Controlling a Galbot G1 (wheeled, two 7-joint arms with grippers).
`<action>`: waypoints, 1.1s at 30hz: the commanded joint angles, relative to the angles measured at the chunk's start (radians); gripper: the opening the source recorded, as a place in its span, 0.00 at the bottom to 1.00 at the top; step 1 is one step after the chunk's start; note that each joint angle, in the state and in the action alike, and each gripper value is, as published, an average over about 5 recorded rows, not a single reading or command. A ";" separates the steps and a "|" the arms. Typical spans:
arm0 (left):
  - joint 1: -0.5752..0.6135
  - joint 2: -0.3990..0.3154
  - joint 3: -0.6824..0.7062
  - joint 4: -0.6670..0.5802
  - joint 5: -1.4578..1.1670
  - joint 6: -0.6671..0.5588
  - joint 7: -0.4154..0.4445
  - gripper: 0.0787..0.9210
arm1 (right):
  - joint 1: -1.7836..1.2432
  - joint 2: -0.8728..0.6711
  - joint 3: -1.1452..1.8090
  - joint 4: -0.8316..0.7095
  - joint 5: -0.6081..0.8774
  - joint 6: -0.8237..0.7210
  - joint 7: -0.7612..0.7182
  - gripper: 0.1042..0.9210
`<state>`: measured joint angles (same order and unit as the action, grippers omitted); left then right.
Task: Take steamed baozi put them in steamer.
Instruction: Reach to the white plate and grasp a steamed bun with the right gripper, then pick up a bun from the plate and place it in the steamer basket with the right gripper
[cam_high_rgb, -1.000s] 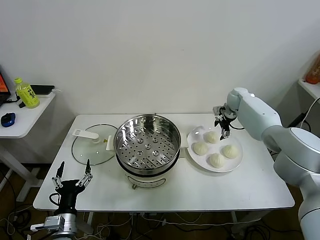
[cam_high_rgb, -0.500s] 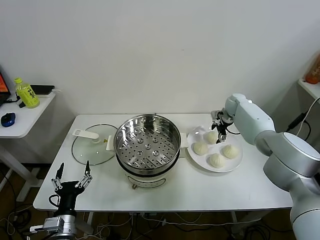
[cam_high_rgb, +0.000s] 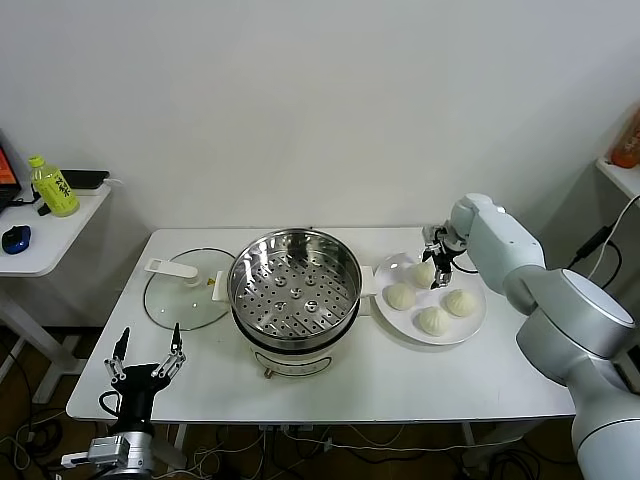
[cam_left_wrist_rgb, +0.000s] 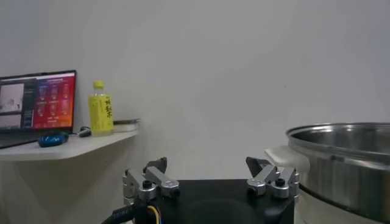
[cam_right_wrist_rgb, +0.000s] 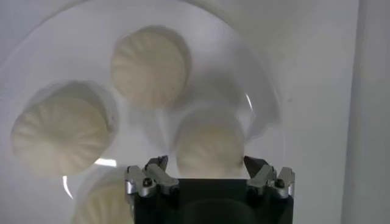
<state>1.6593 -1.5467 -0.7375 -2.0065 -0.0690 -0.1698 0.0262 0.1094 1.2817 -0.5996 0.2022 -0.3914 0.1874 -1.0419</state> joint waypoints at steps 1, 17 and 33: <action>0.002 -0.001 0.000 -0.001 -0.001 -0.002 0.001 0.88 | -0.003 0.006 0.035 -0.017 -0.032 0.004 0.013 0.88; 0.007 -0.003 0.001 -0.002 -0.001 -0.005 0.000 0.88 | 0.001 0.006 0.063 -0.019 -0.042 -0.007 0.011 0.82; 0.010 -0.004 -0.002 -0.004 0.000 -0.006 -0.001 0.88 | -0.002 0.007 0.097 -0.019 -0.070 -0.010 0.000 0.75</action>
<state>1.6693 -1.5499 -0.7394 -2.0103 -0.0700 -0.1761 0.0256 0.1077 1.2880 -0.5197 0.1839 -0.4451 0.1776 -1.0396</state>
